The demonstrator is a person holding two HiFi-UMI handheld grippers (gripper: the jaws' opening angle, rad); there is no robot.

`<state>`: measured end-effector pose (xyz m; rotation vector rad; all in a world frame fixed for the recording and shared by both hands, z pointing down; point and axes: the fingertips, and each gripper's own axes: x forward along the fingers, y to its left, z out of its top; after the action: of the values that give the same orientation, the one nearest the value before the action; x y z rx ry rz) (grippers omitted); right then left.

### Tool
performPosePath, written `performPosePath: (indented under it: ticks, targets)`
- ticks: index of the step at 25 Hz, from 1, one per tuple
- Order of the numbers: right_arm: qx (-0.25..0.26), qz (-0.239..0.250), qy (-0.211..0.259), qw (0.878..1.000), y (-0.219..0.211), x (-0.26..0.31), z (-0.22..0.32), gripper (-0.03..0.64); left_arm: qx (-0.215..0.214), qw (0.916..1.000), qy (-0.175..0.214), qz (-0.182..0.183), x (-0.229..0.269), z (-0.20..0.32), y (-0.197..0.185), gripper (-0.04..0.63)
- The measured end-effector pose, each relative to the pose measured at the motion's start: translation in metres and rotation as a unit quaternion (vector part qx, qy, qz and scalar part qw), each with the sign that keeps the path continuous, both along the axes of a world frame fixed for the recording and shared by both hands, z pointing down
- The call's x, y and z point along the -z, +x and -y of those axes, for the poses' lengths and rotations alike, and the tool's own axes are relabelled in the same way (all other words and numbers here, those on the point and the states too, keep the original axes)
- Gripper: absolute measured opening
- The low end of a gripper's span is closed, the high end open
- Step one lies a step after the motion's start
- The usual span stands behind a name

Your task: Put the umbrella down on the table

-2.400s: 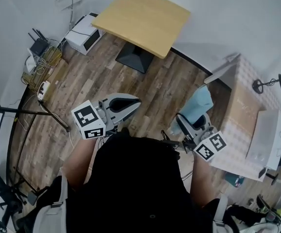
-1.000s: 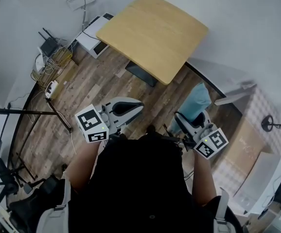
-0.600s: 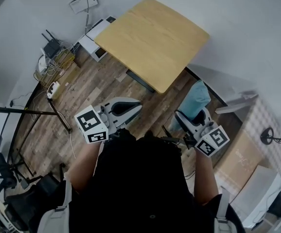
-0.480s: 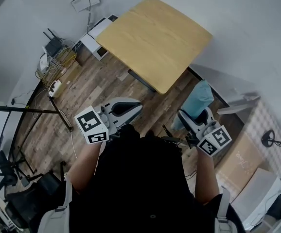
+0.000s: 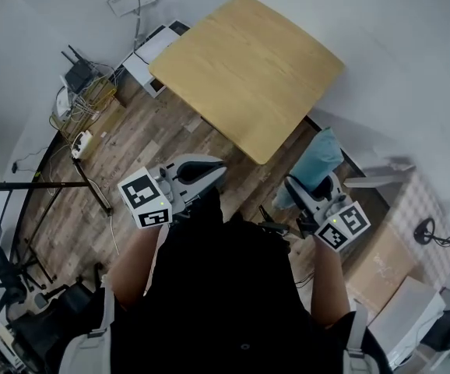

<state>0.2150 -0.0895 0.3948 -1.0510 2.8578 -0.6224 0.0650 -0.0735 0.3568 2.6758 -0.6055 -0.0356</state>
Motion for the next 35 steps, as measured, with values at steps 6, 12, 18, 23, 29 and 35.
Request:
performPosePath:
  ticks: [6, 12, 18, 23, 29, 35]
  targets:
    - [-0.019, -0.012, 0.001, 1.0, -0.02, 0.013, 0.04, 0.295, -0.026, 0.9995, 0.013, -0.012, 0.012, 0.054, -0.019, 0.012]
    - [-0.038, -0.029, -0.003, 0.999, -0.048, 0.02, 0.073, 0.295, -0.043, 0.9986, 0.022, -0.023, 0.022, 0.098, -0.053, 0.012]
    - [-0.057, -0.034, 0.002, 0.998, -0.08, 0.029, 0.106, 0.295, -0.066, 0.9971, 0.02, -0.033, 0.021, 0.135, -0.082, 0.012]
    - [-0.073, -0.047, 0.001, 0.996, -0.098, 0.031, 0.124, 0.295, -0.085, 0.9954, 0.017, -0.042, 0.016, 0.161, -0.098, 0.012]
    - [-0.081, -0.062, -0.007, 0.995, -0.108, 0.031, 0.138, 0.295, -0.096, 0.9938, 0.004, -0.055, 0.01, 0.184, -0.102, 0.012]
    - [-0.093, -0.058, -0.018, 0.994, -0.099, 0.025, 0.162, 0.295, -0.101, 0.9931, -0.005, -0.059, 0.001, 0.203, -0.093, 0.012]
